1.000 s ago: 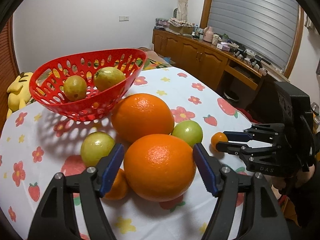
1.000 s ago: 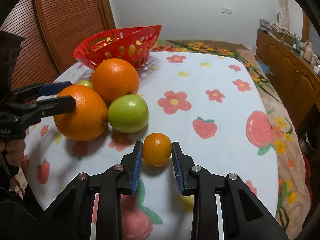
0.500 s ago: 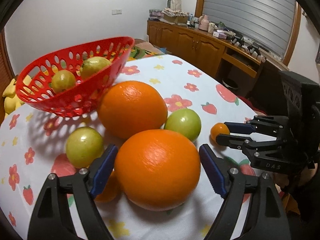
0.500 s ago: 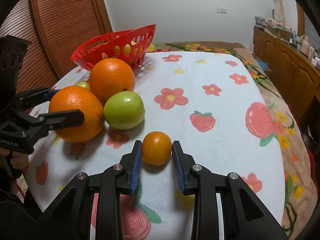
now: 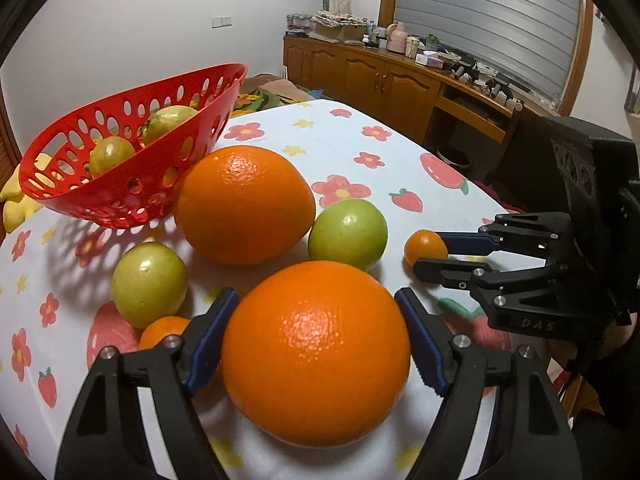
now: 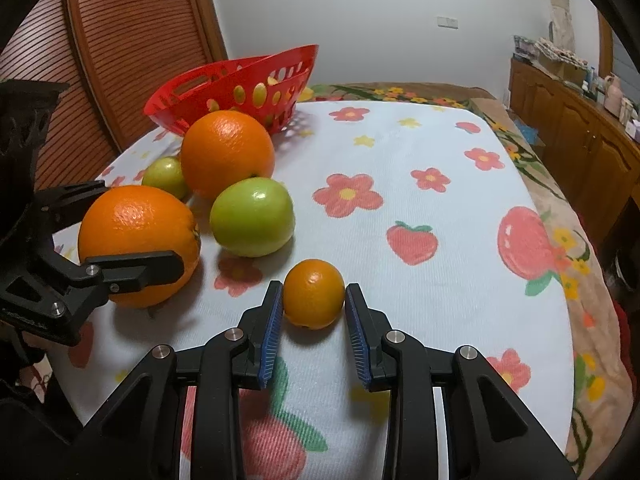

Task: Organize fruits
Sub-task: 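Position the right tool around a small mandarin while the left tool surrounds a large orange, then close the right tool on the mandarin while the left tool grasps the large orange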

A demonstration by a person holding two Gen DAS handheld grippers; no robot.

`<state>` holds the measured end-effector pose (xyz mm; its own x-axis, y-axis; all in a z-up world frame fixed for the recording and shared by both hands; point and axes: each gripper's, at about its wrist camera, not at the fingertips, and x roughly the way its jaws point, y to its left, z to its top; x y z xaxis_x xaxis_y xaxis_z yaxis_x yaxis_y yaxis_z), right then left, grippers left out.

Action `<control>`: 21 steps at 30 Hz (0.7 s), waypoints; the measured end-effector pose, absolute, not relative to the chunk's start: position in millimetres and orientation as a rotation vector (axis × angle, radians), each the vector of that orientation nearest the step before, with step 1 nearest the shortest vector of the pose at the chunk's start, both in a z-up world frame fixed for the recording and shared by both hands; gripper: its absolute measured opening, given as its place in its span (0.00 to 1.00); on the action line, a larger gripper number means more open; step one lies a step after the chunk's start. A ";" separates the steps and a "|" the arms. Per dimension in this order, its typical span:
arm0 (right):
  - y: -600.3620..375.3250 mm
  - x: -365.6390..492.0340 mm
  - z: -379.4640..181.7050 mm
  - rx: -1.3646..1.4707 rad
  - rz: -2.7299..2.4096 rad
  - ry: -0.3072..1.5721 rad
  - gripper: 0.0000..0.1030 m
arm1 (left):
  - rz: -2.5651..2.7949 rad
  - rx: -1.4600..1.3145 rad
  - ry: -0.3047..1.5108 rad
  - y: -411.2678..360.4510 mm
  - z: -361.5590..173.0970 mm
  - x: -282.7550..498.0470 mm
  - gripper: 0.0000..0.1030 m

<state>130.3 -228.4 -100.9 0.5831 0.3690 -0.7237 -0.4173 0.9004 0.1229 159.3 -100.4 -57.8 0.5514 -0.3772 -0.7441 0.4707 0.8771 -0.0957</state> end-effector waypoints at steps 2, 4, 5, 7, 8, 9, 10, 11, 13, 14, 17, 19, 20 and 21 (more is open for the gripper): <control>-226.9 129.8 -101.2 -0.075 0.457 0.829 0.30 | -0.500 0.105 0.850 -98.0 -57.3 158.1 0.76; -225.2 129.7 -102.0 -0.085 0.458 0.831 0.30 | -0.500 0.093 0.851 -95.8 -57.1 157.5 0.76; -224.7 129.5 -102.1 -0.089 0.456 0.829 0.29 | -0.500 0.084 0.852 -94.6 -56.8 157.2 0.76; -224.7 130.4 -102.5 -0.083 0.457 0.831 0.29 | -0.499 0.077 0.849 -93.7 -56.6 156.3 0.76; -225.1 130.7 -102.2 -0.080 0.458 0.833 0.29 | -0.500 0.074 0.845 -93.1 -55.6 155.3 0.76; -225.6 131.0 -102.1 -0.075 0.458 0.833 0.29 | -0.501 0.072 0.841 -92.9 -54.6 154.6 0.76; -225.9 131.0 -101.9 -0.072 0.459 0.833 0.29 | -0.502 0.071 0.836 -92.5 -53.2 153.7 0.76; -226.2 131.1 -101.8 -0.071 0.459 0.833 0.29 | -0.504 0.068 0.829 -91.8 -51.0 152.6 0.76; -226.4 131.5 -101.5 -0.069 0.457 0.833 0.28 | -0.506 0.062 0.819 -90.1 -47.3 151.5 0.76; -226.5 131.5 -101.1 -0.069 0.459 0.833 0.28 | -0.506 0.057 0.811 -89.0 -44.7 150.4 0.76; -226.7 131.1 -98.8 -0.064 0.460 0.827 0.28 | -0.503 0.050 0.793 -85.4 -37.9 147.4 0.76; -225.3 131.1 -96.8 -0.058 0.469 0.825 0.28 | -0.500 0.045 0.784 -83.6 -33.9 146.5 0.75; -224.0 131.1 -95.5 -0.059 0.470 0.822 0.28 | -0.498 0.043 0.777 -83.1 -31.9 146.6 0.75; -223.3 131.0 -94.3 -0.060 0.472 0.819 0.28 | -0.497 0.040 0.771 -82.8 -30.0 146.9 0.75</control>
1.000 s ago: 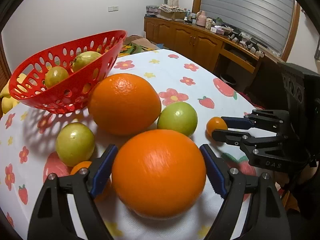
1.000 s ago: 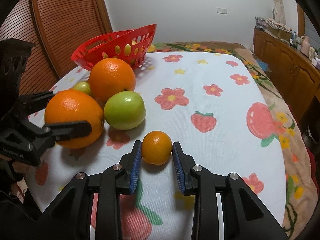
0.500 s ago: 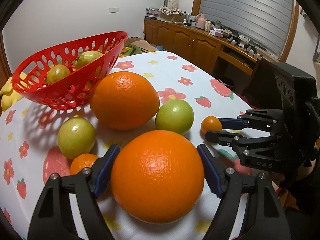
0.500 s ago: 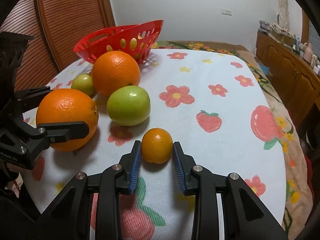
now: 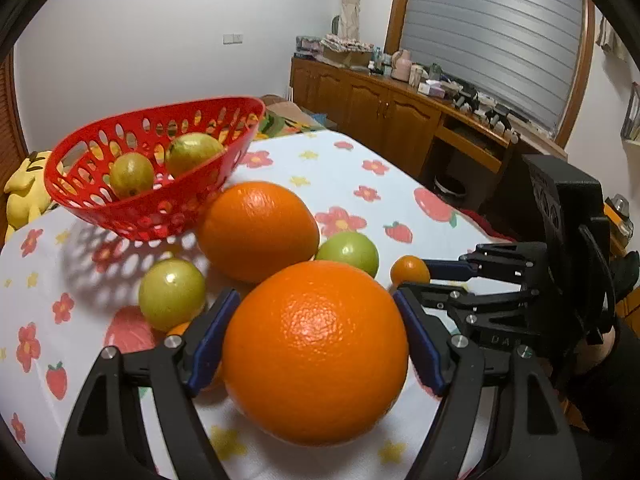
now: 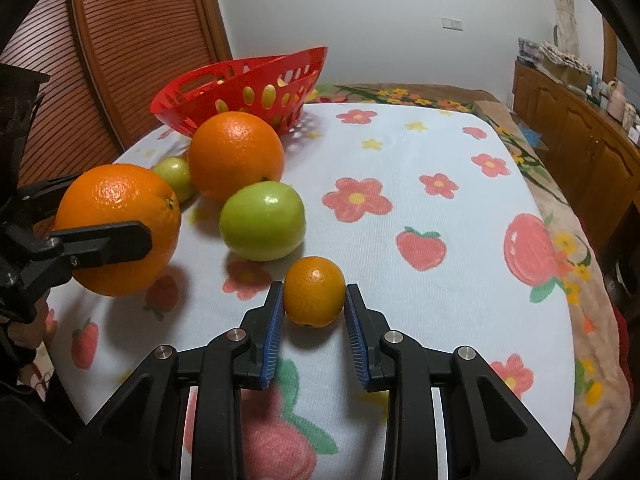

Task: Organize fruits
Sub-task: 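Close the right tool on the mandarin while the left tool grasps the large orange, then carry the mandarin and large orange in both tools over the red basket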

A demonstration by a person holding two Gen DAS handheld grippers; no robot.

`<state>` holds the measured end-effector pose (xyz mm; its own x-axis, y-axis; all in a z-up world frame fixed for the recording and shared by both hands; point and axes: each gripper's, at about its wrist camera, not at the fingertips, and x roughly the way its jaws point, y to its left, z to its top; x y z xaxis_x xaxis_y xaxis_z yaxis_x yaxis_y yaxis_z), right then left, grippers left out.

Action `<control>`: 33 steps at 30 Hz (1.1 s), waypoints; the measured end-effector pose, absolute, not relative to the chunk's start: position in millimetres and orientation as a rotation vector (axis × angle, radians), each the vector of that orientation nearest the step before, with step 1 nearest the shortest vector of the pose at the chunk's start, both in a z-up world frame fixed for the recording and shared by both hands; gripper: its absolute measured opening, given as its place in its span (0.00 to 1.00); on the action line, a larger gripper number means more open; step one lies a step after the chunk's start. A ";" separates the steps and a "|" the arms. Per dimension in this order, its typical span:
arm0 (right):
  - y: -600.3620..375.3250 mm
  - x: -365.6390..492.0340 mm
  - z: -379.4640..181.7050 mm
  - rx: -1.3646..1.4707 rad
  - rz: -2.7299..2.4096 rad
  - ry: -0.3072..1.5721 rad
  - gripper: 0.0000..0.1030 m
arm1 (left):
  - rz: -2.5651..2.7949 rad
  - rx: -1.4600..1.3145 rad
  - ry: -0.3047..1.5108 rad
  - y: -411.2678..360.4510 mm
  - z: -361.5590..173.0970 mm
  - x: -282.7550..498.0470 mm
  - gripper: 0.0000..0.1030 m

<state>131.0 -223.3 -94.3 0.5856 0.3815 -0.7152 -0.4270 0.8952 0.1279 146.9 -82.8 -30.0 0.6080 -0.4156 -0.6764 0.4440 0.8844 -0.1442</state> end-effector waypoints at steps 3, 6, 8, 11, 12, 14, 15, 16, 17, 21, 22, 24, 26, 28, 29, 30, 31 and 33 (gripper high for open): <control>-220.4 130.4 -88.0 -0.061 0.485 0.807 0.28 | -0.492 0.028 0.756 -80.3 -24.0 148.0 0.75; -217.8 130.0 -77.8 -0.062 0.494 0.787 0.28 | -0.485 0.022 0.739 -77.1 -16.8 146.8 0.75; -216.6 130.7 -72.2 -0.064 0.498 0.776 0.28 | -0.479 0.017 0.726 -73.5 -11.2 147.1 0.75; -214.1 132.5 -63.3 -0.069 0.504 0.758 0.28 | -0.469 0.007 0.709 -68.0 -3.4 149.4 0.75; -213.4 133.5 -60.6 -0.069 0.505 0.754 0.28 | -0.465 0.005 0.704 -66.0 -1.5 150.2 0.75; -211.5 134.8 -55.7 -0.070 0.508 0.745 0.28 | -0.456 0.005 0.690 -61.9 3.5 151.9 0.75; -210.1 136.0 -53.6 -0.071 0.510 0.740 0.28 | -0.454 0.006 0.685 -60.6 5.6 152.8 0.75; -208.3 137.2 -51.0 -0.073 0.514 0.736 0.28 | -0.452 0.005 0.680 -58.6 8.2 154.1 0.75; -207.2 138.6 -49.1 -0.074 0.516 0.732 0.28 | -0.451 0.002 0.675 -56.6 10.7 155.3 0.75; -200.6 144.3 -39.4 -0.079 0.526 0.714 0.28 | -0.440 -0.007 0.658 -47.8 20.9 160.9 0.75; -197.8 146.4 -36.1 -0.081 0.531 0.708 0.28 | -0.436 -0.007 0.653 -46.1 23.1 162.3 0.75; -195.0 147.7 -31.7 -0.085 0.538 0.699 0.28 | -0.426 -0.009 0.639 -40.9 28.7 166.0 0.75; -190.6 151.6 -25.4 -0.090 0.546 0.687 0.28 | -0.420 -0.010 0.630 -37.5 32.4 169.5 0.75; -185.1 157.3 -18.6 -0.098 0.555 0.673 0.28 | -0.410 -0.009 0.621 -33.2 35.9 174.5 0.75; -182.8 159.9 -15.9 -0.103 0.559 0.668 0.28 | -0.403 -0.009 0.618 -30.8 38.3 179.1 0.75; -179.1 164.1 -12.0 -0.109 0.566 0.662 0.28 | -0.397 -0.012 0.619 -28.6 39.3 182.5 0.75; -175.9 167.3 -9.4 -0.118 0.570 0.659 0.28 | -0.393 -0.016 0.620 -26.3 40.1 186.0 0.75; -170.5 173.7 -5.9 -0.134 0.578 0.650 0.28 | -0.387 -0.027 0.619 -20.7 41.9 194.5 0.75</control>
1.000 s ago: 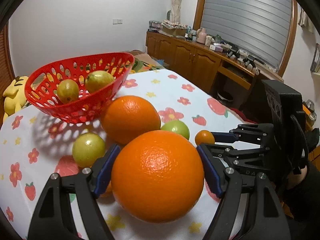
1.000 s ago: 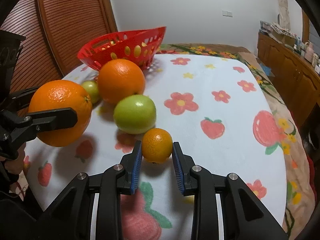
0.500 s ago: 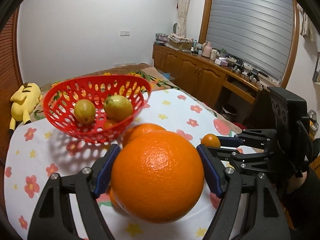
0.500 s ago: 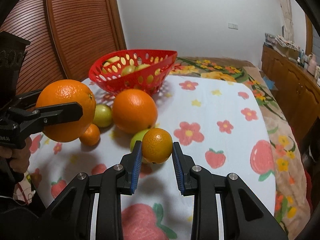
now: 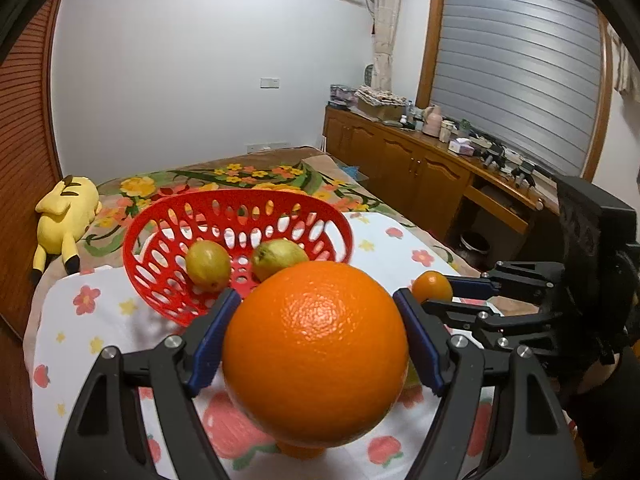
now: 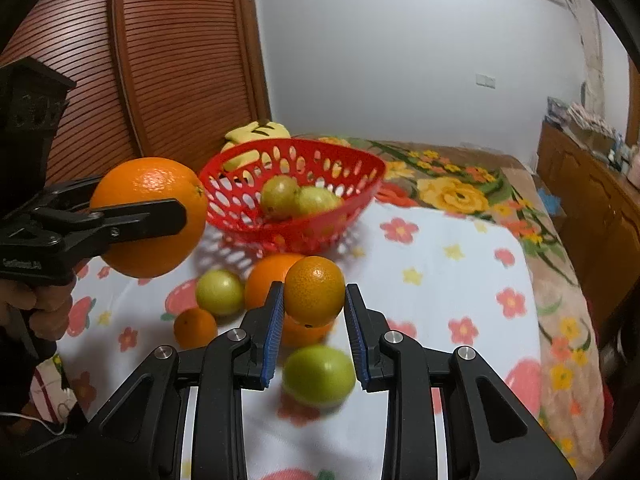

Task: Organize fruits
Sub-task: 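Carry the mandarin and large orange in both tools over the red basket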

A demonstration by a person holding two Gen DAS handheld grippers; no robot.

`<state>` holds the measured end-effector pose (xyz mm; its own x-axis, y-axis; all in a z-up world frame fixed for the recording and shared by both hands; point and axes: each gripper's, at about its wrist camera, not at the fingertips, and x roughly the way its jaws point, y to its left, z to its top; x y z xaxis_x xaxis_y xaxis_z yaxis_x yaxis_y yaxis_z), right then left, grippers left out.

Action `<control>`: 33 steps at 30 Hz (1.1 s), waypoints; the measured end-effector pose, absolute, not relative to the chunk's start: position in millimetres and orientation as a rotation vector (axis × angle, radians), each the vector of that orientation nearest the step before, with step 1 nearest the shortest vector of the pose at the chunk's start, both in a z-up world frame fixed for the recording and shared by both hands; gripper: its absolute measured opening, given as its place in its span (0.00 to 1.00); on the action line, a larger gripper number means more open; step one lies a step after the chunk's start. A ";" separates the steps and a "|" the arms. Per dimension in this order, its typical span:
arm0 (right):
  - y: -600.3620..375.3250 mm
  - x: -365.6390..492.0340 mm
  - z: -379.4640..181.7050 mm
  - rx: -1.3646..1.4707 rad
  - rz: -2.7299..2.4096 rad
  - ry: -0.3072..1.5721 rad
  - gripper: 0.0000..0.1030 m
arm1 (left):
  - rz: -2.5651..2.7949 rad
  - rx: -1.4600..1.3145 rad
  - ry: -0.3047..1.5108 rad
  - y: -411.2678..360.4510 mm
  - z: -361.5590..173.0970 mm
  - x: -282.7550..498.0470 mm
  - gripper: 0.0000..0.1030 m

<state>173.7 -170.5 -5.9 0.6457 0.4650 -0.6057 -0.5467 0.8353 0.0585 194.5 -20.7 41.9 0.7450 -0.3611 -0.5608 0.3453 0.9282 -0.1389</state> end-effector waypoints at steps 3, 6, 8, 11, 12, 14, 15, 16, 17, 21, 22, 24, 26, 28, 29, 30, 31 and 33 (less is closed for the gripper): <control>-162.6 182.8 1.1 -0.149 0.592 0.638 0.28 | -0.370 -0.032 0.620 -15.7 41.5 206.6 0.75; -150.2 193.2 7.8 -0.179 0.611 0.629 0.28 | -0.351 -0.028 0.630 -10.6 38.1 220.6 0.75; -141.8 200.8 12.6 -0.208 0.624 0.621 0.28 | -0.332 -0.022 0.638 -7.6 34.8 229.4 0.75; -132.1 211.8 16.1 -0.240 0.632 0.612 0.28 | -0.309 -0.020 0.658 -2.8 28.9 242.9 0.75; -130.9 213.9 16.1 -0.244 0.635 0.611 0.28 | -0.304 -0.018 0.664 -2.0 27.2 245.8 0.75; -127.9 223.3 14.5 -0.243 0.644 0.617 0.28 | -0.294 -0.012 0.675 -0.9 22.2 253.0 0.75; -125.6 229.8 12.5 -0.242 0.647 0.623 0.28 | -0.298 -0.015 0.672 -0.3 21.3 255.1 0.75; -124.6 234.2 11.2 -0.241 0.650 0.628 0.28 | -0.300 -0.015 0.671 -0.4 20.9 256.9 0.75; -122.7 239.9 8.8 -0.242 0.652 0.635 0.28 | -0.297 -0.009 0.672 -0.9 20.1 259.7 0.75; -119.5 254.3 1.0 -0.240 0.662 0.655 0.28 | -0.291 0.012 0.675 -4.2 16.0 268.2 0.76; -118.6 257.1 -0.6 -0.238 0.665 0.658 0.28 | -0.293 0.009 0.679 -4.2 15.7 270.5 0.75; -118.2 261.1 -2.3 -0.234 0.672 0.662 0.28 | -0.294 0.007 0.688 -4.9 14.6 276.1 0.75; -116.5 264.1 -3.4 -0.236 0.678 0.666 0.28 | -0.288 0.014 0.696 -5.5 11.8 281.9 0.75; -114.5 266.8 -5.2 -0.246 0.681 0.670 0.28 | -0.292 0.005 0.706 -5.2 9.6 286.0 0.76; -113.9 269.0 -6.0 -0.248 0.681 0.672 0.28 | -0.291 0.003 0.709 -4.6 8.8 287.8 0.75; -114.4 270.4 -6.6 -0.249 0.682 0.674 0.28 | -0.285 0.007 0.712 -5.0 7.7 288.9 0.75; -114.7 272.2 -7.4 -0.248 0.681 0.677 0.28 | -0.277 0.013 0.714 -5.6 6.8 290.0 0.75; -115.5 275.1 -8.8 -0.244 0.681 0.683 0.28 | -0.262 0.020 0.724 -6.2 3.5 293.3 0.75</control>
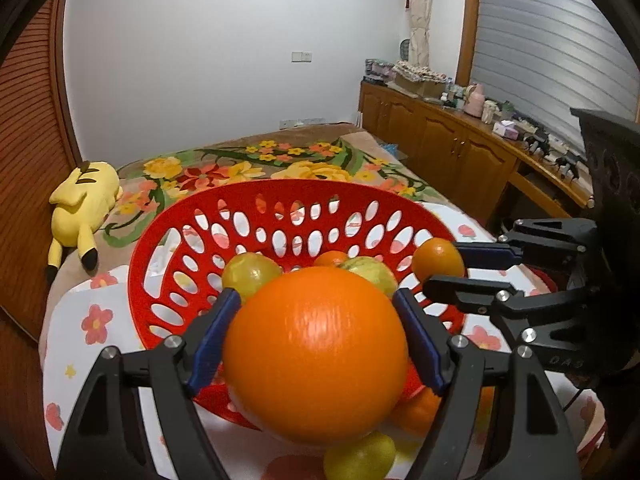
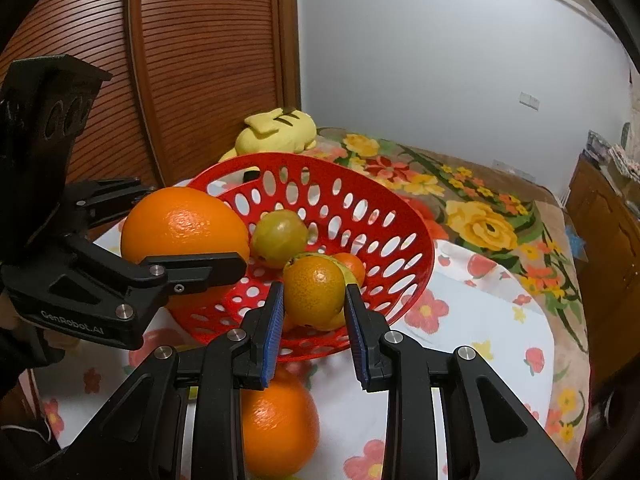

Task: Organize fruits
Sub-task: 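Carry the mandarin and large orange in both tools over the red basket, then open both tools to release the orange and mandarin into the basket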

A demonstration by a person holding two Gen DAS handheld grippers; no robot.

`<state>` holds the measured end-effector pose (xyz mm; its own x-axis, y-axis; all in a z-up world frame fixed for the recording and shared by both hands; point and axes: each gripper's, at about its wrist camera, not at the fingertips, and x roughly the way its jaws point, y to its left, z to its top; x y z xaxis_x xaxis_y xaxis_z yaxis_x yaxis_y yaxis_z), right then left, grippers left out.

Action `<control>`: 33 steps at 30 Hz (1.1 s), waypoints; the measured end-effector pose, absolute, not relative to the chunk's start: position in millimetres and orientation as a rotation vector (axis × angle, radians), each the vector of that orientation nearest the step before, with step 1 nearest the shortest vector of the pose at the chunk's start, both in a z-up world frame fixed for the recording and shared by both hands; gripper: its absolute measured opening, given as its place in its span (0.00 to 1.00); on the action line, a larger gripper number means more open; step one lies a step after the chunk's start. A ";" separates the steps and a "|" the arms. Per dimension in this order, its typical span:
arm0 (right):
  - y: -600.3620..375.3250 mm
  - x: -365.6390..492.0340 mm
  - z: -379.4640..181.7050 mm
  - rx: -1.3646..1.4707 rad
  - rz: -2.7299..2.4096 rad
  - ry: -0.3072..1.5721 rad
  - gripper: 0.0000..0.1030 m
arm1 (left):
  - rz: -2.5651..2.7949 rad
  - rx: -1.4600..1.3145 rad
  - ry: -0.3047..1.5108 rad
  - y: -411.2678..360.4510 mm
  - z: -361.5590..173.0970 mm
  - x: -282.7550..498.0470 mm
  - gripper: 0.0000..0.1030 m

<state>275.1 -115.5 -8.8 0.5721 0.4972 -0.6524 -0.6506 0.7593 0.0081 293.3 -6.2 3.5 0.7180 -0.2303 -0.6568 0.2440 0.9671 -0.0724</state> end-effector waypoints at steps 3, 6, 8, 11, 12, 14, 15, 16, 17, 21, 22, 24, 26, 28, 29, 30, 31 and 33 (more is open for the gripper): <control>-115.9 279.3 -11.7 -0.238 0.681 0.692 0.28 | -0.264 0.009 0.753 -5.0 -2.1 300.9 0.75; -116.5 283.6 -13.6 -0.226 0.685 0.703 0.28 | -0.252 0.019 0.695 -3.5 5.7 297.3 0.75; -117.8 284.2 -13.1 -0.205 0.690 0.707 0.28 | -0.261 0.014 0.675 -2.7 15.0 297.0 0.75; -117.0 283.5 -12.8 -0.206 0.688 0.705 0.28 | -0.252 0.012 0.665 -0.5 21.0 296.1 0.75; -116.4 282.9 -13.1 -0.208 0.688 0.704 0.28 | -0.251 0.012 0.665 -0.2 21.5 295.6 0.75; -114.3 280.5 -13.3 -0.214 0.690 0.703 0.28 | -0.247 0.006 0.667 2.7 20.8 293.8 0.75; -113.9 280.2 -13.5 -0.217 0.690 0.703 0.28 | -0.245 0.002 0.669 4.0 20.2 293.2 0.75; -112.8 279.7 -13.5 -0.220 0.690 0.703 0.28 | -0.243 0.000 0.671 4.9 19.6 292.5 0.75; -112.3 279.8 -13.5 -0.222 0.691 0.703 0.28 | -0.239 -0.002 0.672 6.0 18.6 290.6 0.75; -111.1 278.2 -13.5 -0.228 0.699 0.703 0.28 | -0.231 -0.001 0.672 8.7 17.4 287.9 0.75; -110.5 278.2 -14.3 -0.228 0.701 0.705 0.28 | -0.230 -0.001 0.672 9.6 17.0 287.0 0.75; -110.1 278.1 -15.9 -0.230 0.701 0.710 0.28 | -0.228 -0.001 0.670 11.0 16.8 285.5 0.75; -109.2 277.7 -17.3 -0.231 0.701 0.713 0.28 | -0.225 -0.001 0.669 12.2 16.6 284.4 0.75; -107.7 277.3 -18.5 -0.230 0.701 0.716 0.28 | -0.225 -0.002 0.671 13.9 15.6 283.8 0.75; -106.7 277.1 -18.9 -0.230 0.701 0.717 0.28 | -0.224 -0.003 0.672 15.1 15.2 284.2 0.75; -106.4 276.6 -19.2 -0.229 0.702 0.717 0.28 | -0.223 -0.003 0.672 15.8 14.9 283.7 0.75; -105.7 276.3 -19.1 -0.229 0.703 0.718 0.28 | -0.222 -0.002 0.672 16.6 14.6 282.9 0.75; -103.6 275.3 -19.2 -0.228 0.705 0.718 0.28 | -0.220 -0.003 0.672 17.1 13.8 280.6 0.75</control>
